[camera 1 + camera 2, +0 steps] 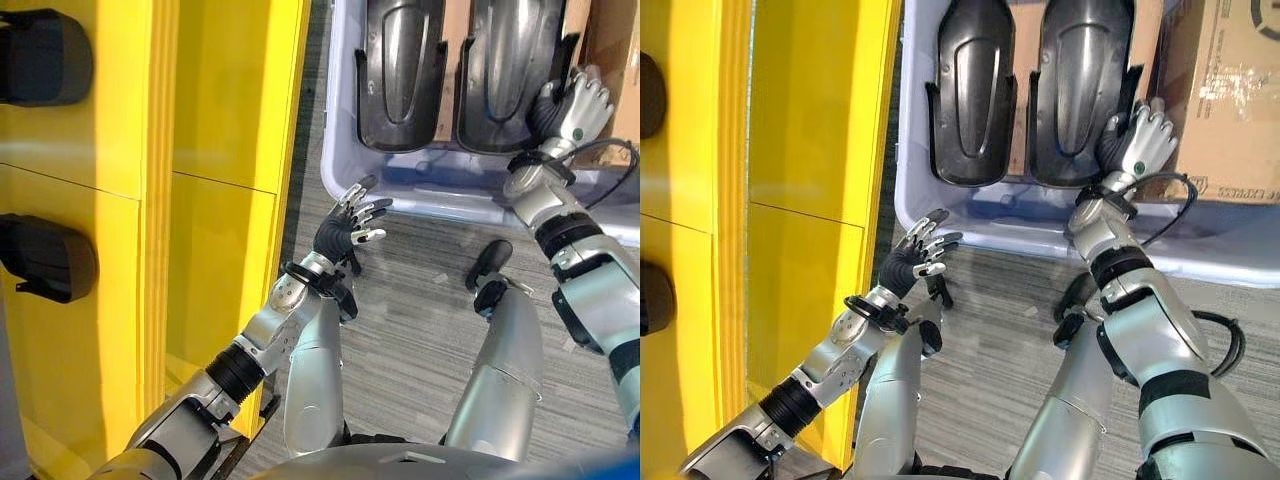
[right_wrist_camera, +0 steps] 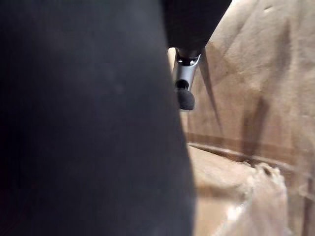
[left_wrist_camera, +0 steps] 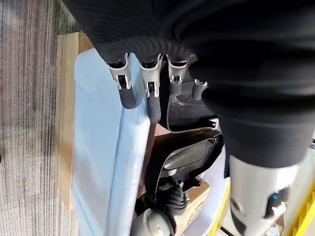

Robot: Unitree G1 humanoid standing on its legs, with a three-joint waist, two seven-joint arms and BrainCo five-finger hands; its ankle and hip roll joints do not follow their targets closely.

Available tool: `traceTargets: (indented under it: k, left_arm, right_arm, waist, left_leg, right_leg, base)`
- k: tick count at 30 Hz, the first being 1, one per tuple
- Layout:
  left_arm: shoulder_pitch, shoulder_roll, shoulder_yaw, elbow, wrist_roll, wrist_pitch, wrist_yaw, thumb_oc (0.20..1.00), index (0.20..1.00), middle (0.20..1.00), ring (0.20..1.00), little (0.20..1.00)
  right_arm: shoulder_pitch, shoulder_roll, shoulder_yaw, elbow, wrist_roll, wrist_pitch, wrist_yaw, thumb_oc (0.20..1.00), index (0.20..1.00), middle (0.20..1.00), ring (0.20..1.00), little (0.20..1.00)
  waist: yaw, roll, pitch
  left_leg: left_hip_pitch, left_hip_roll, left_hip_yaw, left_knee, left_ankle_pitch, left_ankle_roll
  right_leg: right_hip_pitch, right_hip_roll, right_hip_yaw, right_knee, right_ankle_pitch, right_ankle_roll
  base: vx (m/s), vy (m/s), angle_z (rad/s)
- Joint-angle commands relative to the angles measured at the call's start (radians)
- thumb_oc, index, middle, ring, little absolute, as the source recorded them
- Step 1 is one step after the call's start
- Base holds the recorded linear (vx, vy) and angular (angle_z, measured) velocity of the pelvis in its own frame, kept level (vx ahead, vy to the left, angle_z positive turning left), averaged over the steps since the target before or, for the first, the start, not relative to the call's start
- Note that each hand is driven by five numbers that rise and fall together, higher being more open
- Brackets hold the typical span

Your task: Move parts from the plastic box to the shelf.

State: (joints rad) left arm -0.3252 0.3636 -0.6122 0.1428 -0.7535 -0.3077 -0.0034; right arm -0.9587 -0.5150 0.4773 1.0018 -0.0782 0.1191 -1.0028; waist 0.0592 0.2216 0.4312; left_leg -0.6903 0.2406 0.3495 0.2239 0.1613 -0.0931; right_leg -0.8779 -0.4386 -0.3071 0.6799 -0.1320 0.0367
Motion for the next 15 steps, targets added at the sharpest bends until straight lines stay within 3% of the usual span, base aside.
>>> traceTargets:
  k: [1,4,9,10,15]
  left_arm:
    - [0.004,0.012,0.047,-0.099,0.021,-0.026,-0.035,1.000,1.000,1.000,1.000,1.000]
    - [0.032,0.032,0.072,-0.122,0.005,-0.021,-0.043,1.000,1.000,1.000,1.000,1.000]
    - [0.096,0.074,0.129,-0.174,0.008,0.020,-0.059,1.000,1.000,1.000,1.000,1.000]
    - [0.105,0.074,0.138,-0.177,0.017,0.043,-0.048,1.000,1.000,1.000,1.000,1.000]
    - [0.130,0.073,0.149,-0.164,0.043,0.036,-0.030,1.000,1.000,1.000,1.000,1.000]
  right_arm:
    - [0.175,0.087,-0.026,0.018,0.072,-0.090,-0.088,0.200,0.200,0.200,0.200,0.200]
    - [0.217,0.061,-0.064,-0.061,-0.007,-0.144,-0.142,0.200,0.200,0.200,0.200,0.200]
    - [0.310,0.000,-0.166,-0.314,-0.067,-0.221,-0.193,0.200,0.200,0.200,0.200,0.200]
    - [0.334,0.000,-0.189,-0.378,-0.092,-0.219,-0.193,0.200,0.200,0.200,0.200,0.200]
    - [0.411,-0.006,-0.216,-0.518,-0.104,-0.188,-0.162,0.200,0.200,0.200,0.200,0.200]
  waist:
    - [-0.025,0.051,0.089]
    - [-0.046,0.033,0.089]
    - [-0.095,-0.034,0.089]
    - [-0.107,-0.045,0.089]
    - [-0.134,-0.075,0.089]
  left_leg:
    - [0.021,-0.043,0.058,0.030,-0.152,0.008]
    - [0.111,-0.048,0.064,0.000,-0.154,0.014]
    - [0.329,-0.040,0.060,-0.015,-0.191,0.020]
    - [0.386,-0.042,0.060,-0.026,-0.197,0.022]
    - [0.494,-0.040,0.062,-0.033,-0.208,0.028]
  right_leg:
    - [0.053,0.098,0.031,-0.018,-0.077,0.030]
    - [0.135,0.112,0.031,-0.073,-0.062,0.039]
    - [0.351,0.142,0.045,-0.171,-0.042,0.052]
    - [0.408,0.154,0.049,-0.189,-0.047,0.050]
    - [0.524,0.167,0.047,-0.212,-0.057,0.034]
  base:
    - [0.01,0.042,-0.09]
    - [0.01,0.028,-0.08]
    - [0.10,-0.006,-0.24]
    - [0.15,0.047,-0.41]
    - [0.11,0.037,-0.18]
